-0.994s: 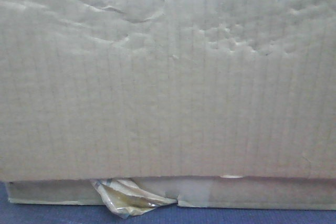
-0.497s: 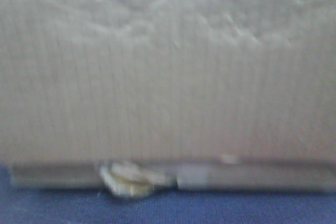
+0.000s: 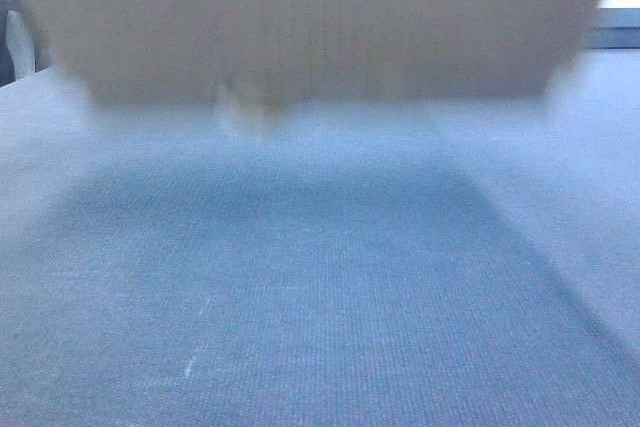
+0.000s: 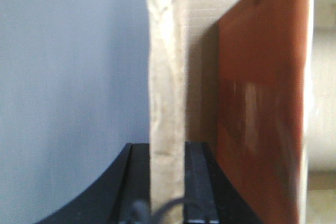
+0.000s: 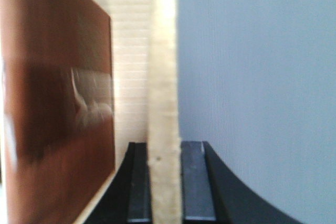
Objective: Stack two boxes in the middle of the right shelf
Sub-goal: 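Lift the two stacked boxes off the table with both grippers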
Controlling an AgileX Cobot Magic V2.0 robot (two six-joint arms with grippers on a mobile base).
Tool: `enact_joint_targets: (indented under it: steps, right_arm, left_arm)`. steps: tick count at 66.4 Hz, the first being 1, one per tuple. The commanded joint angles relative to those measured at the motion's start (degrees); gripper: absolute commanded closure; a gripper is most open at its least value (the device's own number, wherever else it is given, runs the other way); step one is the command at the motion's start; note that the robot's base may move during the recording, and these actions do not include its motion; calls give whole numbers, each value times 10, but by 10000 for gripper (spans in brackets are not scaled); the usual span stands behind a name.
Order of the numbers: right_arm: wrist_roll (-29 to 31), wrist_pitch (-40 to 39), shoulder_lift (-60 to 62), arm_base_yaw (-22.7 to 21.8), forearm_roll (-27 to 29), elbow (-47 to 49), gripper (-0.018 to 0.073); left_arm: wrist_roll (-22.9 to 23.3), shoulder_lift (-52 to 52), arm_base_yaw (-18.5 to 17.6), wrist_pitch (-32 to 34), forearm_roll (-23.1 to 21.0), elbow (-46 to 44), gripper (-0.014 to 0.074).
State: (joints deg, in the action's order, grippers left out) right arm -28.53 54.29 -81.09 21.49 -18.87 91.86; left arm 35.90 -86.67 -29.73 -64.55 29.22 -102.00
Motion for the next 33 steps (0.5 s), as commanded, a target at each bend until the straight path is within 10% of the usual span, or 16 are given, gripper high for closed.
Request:
enact_joint_targets:
  steps: [1, 33]
  right_arm:
    - [-5, -58, 11, -1, -46, 31, 711]
    - [-35, -140, -20, -24, -96, 34, 711]
  left_arm:
    - [2, 10, -2, 22, 48, -25, 707]
    - [5, -7, 27, 123, 53, -38, 707]
